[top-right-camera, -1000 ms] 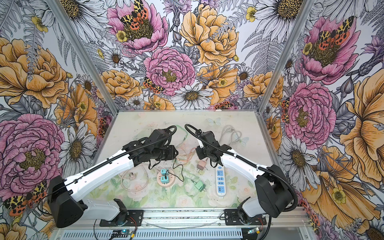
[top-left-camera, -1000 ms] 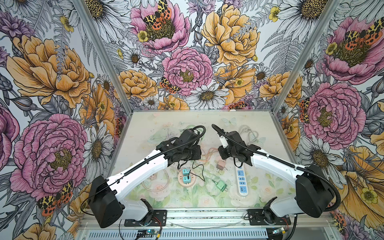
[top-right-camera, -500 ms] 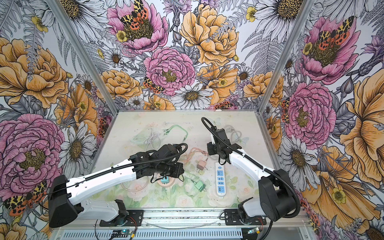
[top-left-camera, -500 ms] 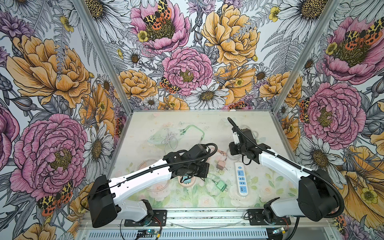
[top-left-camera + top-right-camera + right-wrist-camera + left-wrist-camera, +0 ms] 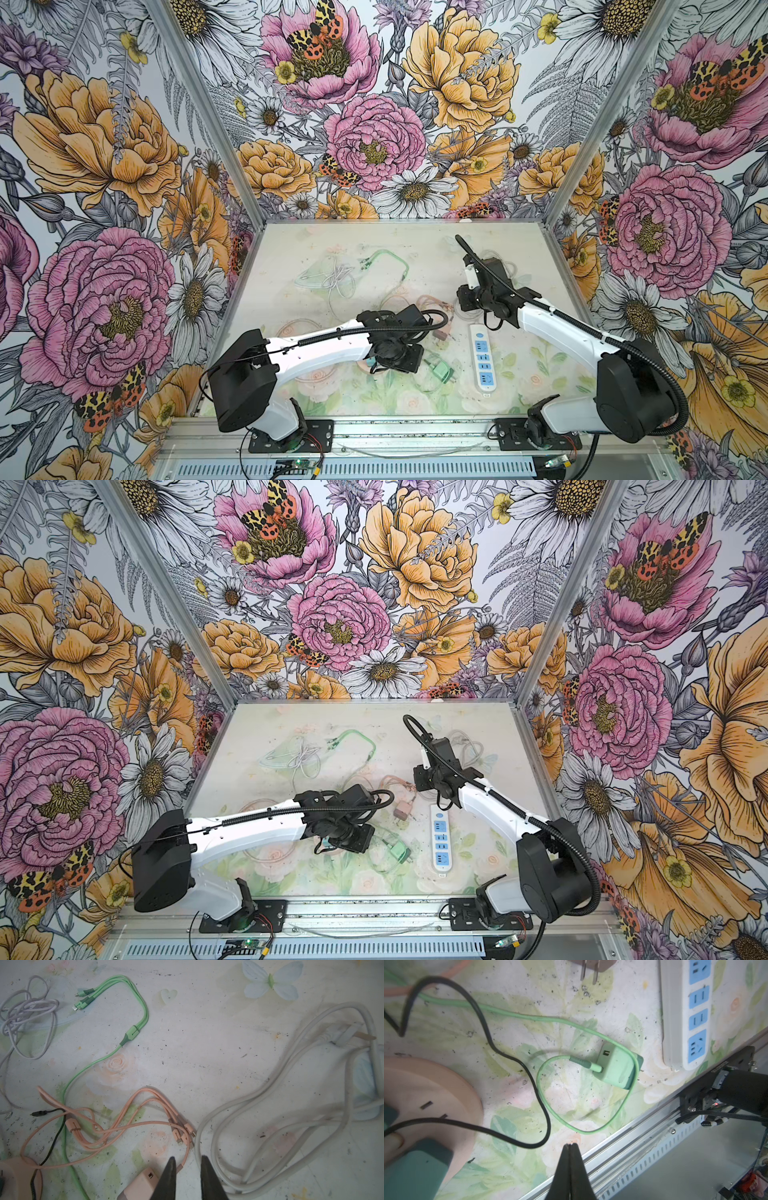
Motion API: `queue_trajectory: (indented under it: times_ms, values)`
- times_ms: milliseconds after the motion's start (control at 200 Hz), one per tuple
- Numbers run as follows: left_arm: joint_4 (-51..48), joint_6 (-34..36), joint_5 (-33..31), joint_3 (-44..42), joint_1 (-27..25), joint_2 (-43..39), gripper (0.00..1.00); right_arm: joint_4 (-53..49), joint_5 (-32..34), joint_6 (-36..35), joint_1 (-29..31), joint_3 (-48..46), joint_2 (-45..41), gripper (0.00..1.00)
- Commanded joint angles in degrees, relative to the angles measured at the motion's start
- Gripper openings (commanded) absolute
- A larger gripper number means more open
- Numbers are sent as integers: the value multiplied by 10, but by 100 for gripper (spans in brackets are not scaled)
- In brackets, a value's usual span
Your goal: Insert the plug
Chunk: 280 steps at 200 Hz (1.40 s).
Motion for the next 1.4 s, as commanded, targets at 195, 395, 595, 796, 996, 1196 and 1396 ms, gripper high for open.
queue_trajectory:
  times_ms: [195,395,595,796,996,1196,1396]
  values:
    - [-3,-11,-47,-11,26,21,13,0,-15,5,-3,-3,-12,23]
    - [-2,-19,-74,-38,60,27,11,0,-12,1,-4,-11,-21,24]
    - [5,-16,-99,-40,63,47,11,0,-10,1,-5,-12,-21,24]
    - [4,-37,-140,-54,83,48,11,0,-16,-2,-5,-12,-21,24]
    - [5,-69,-186,-99,139,3,11,0,-17,-2,-4,-13,-22,24]
    - [6,-66,-187,-128,182,-39,11,0,-23,-1,-5,-9,-17,24]
    - [25,-38,-145,-131,184,-62,12,-1,-40,1,-5,-5,-14,25]
